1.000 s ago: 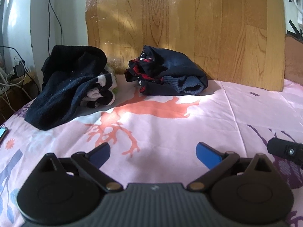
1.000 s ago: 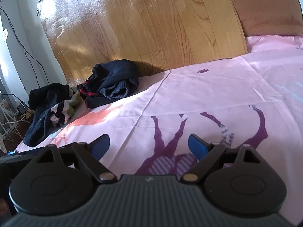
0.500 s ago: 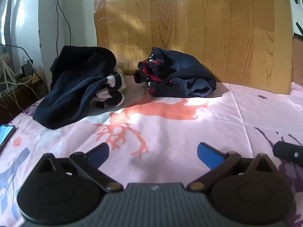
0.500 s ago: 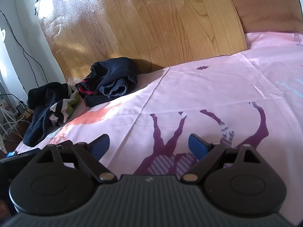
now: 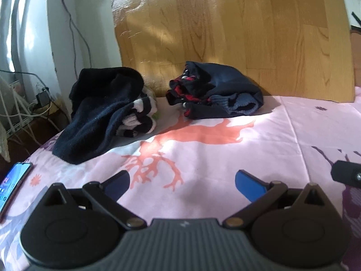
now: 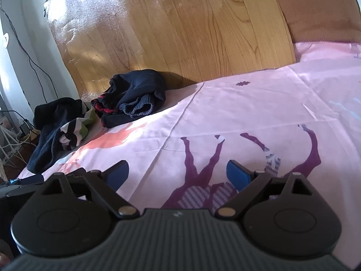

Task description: Fold small clothes

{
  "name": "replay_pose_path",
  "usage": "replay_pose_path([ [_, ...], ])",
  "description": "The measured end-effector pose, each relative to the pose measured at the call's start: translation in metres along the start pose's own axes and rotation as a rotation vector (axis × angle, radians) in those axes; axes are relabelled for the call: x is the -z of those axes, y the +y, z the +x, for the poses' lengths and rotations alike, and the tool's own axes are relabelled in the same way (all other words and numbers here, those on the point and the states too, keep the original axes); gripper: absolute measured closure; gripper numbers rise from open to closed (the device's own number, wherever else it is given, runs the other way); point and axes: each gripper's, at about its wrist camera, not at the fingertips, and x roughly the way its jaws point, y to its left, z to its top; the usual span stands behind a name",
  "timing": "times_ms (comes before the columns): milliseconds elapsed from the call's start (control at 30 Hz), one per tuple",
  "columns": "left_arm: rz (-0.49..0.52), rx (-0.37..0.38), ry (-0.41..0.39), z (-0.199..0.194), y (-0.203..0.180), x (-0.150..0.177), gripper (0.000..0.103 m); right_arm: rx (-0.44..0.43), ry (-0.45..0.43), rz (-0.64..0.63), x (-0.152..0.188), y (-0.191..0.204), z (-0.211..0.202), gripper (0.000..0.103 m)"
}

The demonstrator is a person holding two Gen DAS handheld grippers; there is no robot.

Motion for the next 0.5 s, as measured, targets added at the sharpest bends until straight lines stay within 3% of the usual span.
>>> replay_pose_path([
  [500, -0.032, -0.063, 0.019, 0.0048, 0.0084, -0.0024, 0.000, -0.023, 0.005, 0.033, -0.0009, -0.0042, -0.0016, 0.007],
])
